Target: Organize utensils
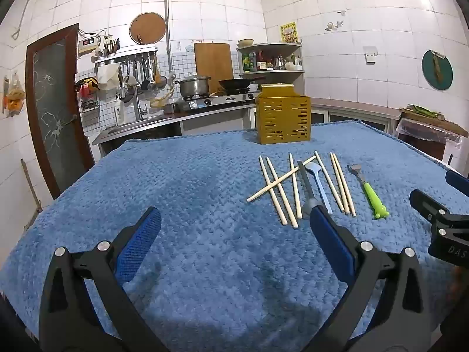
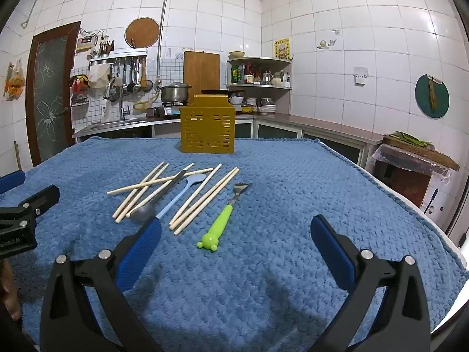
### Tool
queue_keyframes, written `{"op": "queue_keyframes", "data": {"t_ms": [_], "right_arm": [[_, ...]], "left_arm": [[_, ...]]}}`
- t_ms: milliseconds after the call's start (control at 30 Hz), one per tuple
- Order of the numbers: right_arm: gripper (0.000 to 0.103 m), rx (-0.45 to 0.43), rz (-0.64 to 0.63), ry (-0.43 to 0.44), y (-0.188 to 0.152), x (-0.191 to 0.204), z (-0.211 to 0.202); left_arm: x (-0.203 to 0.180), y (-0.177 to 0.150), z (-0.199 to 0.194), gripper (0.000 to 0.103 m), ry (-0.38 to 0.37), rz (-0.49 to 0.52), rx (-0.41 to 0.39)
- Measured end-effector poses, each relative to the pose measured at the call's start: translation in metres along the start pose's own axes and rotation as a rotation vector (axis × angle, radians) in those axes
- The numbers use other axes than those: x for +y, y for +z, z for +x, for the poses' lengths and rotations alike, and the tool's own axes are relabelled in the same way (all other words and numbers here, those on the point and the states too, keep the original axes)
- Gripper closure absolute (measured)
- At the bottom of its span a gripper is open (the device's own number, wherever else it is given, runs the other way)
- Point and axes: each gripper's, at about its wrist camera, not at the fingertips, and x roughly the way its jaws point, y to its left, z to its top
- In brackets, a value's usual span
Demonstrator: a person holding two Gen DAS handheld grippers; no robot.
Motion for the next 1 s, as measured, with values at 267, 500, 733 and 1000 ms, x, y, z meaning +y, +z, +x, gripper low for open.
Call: {"op": "queue_keyframes", "data": {"t_ms": [267, 500, 733, 1000], "right_arm": [[0.004, -0.003, 0.000, 0.000, 0.0000, -0.0006, -0.0003], [0.004, -0.003, 0.004, 0.000, -0.0002, -0.0006, -0.0004], [0.004, -0.003, 0.005, 0.000, -0.0028, -0.0044, 0.0010], [0.004, -0.003, 0.005, -0.004, -0.0015, -0.0042, -0.0010]], "left_arm": [[0.0011, 0.0009, 0.0027, 0.005, -0.010, -0.004, 0.012], [0.0003, 0.0008, 0.0083, 0.005, -0.014, -0.007, 0.018], [0.0026, 0.0018, 0.0085, 0.005, -0.020, -0.017, 0.014], [0.0048, -0.0004, 0.0065, 0.005, -0.022, -0.026, 0.014]]}}
